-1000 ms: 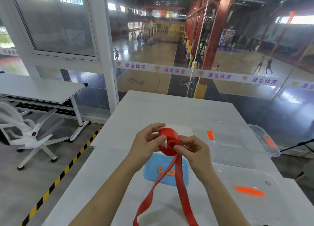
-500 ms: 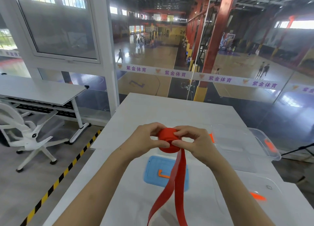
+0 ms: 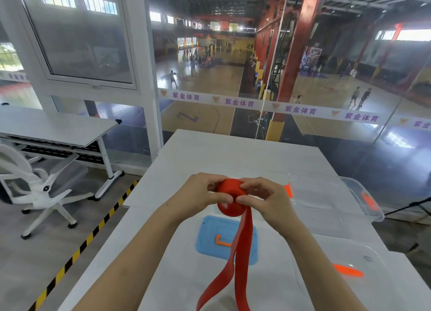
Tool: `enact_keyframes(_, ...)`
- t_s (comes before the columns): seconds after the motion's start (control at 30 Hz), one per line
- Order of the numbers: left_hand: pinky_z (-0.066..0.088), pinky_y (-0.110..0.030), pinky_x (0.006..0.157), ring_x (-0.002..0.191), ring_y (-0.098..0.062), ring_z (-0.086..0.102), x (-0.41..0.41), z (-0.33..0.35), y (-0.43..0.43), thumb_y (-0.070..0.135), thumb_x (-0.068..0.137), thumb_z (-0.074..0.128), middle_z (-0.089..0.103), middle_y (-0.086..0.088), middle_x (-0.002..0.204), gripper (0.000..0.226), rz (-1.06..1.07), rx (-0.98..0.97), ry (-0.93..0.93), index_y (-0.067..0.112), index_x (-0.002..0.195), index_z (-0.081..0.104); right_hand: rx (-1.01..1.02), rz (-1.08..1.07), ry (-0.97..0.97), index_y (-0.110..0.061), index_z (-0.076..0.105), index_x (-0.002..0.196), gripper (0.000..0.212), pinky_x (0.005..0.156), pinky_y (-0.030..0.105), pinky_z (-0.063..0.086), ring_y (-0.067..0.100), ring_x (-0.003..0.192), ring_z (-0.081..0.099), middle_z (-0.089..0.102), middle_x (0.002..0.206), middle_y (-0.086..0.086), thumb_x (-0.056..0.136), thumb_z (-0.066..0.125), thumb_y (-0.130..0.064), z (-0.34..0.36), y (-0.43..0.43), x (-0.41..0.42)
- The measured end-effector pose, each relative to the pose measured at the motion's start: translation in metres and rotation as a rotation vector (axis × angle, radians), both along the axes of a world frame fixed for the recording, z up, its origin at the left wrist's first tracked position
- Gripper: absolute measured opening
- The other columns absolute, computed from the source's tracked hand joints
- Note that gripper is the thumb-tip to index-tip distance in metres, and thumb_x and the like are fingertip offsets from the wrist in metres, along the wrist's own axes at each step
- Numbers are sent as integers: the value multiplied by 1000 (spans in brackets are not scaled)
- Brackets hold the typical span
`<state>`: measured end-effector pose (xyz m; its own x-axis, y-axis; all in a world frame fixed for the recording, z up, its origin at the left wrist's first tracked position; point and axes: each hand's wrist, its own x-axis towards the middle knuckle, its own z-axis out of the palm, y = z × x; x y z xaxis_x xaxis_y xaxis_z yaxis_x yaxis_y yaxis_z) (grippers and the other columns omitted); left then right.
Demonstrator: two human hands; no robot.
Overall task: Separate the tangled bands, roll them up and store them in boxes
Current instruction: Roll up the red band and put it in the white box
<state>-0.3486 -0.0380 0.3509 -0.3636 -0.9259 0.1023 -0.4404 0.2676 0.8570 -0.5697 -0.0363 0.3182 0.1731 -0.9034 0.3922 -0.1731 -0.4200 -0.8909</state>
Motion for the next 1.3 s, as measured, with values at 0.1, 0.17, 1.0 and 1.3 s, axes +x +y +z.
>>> enact_keyframes(0.1, 62, -33, 94, 107, -15, 72, -3, -3, 1, 29, 93, 76, 76, 10, 109, 30, 13, 20, 34, 26, 122, 73, 13, -10, -15, -28, 79, 100, 31, 94, 38, 63, 23, 104, 77, 81, 110, -4, 78, 91, -8, -7, 2, -1)
enact_keyframes(0.17, 62, -30, 92, 107, -16, 72, -5, -4, 3, 27, 95, 74, 76, 8, 110, 26, 35, 21, 110, 26, 121, 72, 39, -10, -85, -20, 78, 103, 32, 94, 41, 63, 27, 105, 78, 81, 112, 2, 79, 89, -1, -14, 3, 0)
enact_keyframes(1.0, 61, -30, 90, 118, -20, 72, -16, -28, 25, 35, 91, 60, 76, -2, 122, 47, 259, 159, 901, 16, 134, 62, 69, -219, -362, -15, 78, 100, 22, 78, 20, 62, 13, 89, 79, 82, 91, -7, 86, 79, 2, -10, 20, 24)
enact_keyframes(1.3, 59, -37, 100, 122, -24, 70, -16, -34, 30, 20, 103, 55, 74, -9, 126, 34, 188, 270, 979, 9, 134, 60, 72, -282, -383, -22, 80, 98, 23, 81, 18, 61, 10, 93, 79, 83, 93, -10, 86, 82, -4, -13, 24, 30)
